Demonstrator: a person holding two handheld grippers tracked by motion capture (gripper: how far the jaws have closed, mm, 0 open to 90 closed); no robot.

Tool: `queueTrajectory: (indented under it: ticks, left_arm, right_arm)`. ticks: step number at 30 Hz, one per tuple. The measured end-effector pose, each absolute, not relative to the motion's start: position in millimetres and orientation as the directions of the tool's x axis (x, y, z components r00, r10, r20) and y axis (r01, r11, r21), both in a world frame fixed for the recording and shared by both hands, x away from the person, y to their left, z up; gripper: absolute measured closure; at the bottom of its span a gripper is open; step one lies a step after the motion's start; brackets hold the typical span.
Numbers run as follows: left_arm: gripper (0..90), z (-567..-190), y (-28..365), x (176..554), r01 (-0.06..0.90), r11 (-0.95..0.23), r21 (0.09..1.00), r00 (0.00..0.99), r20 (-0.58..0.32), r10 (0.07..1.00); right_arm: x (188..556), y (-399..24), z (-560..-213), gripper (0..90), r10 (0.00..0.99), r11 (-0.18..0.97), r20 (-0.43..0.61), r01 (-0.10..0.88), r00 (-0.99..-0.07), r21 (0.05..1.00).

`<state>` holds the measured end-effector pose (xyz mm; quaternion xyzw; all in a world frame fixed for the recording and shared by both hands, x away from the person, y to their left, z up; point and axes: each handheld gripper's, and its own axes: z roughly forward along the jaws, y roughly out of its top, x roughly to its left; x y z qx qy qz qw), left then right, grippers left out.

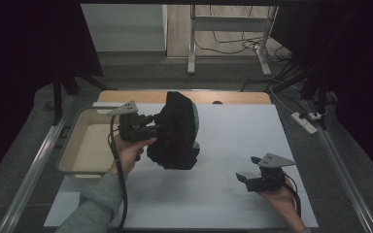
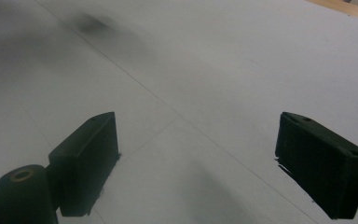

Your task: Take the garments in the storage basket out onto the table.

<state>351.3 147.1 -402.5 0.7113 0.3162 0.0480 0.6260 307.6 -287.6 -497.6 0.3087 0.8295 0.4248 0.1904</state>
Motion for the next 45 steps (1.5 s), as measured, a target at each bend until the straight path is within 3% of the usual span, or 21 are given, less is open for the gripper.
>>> queueTrajectory:
  ticks: [16,23,45]
  left_arm:
    - [49.1,-451,111,377,0.484,-0.140,0.864,0.776,-0.349,0.526]
    - [46.8,-485,93,386,0.539,-0.282,0.794,0.765,-0.321,0.558]
    - [35.8,-495,89,388,0.546,-0.308,0.779,0.760,-0.305,0.574]
  right_arm:
    - [307,-288,-498,12.5,0.674,0.449,-0.052,0.353,-0.737,0.820]
    - [307,-287,-498,12.5,0.669,0.461,-0.059,0.352,-0.741,0.815]
    - [308,-288,-499,12.5,0.669,0.448,-0.043,0.357,-0.742,0.820]
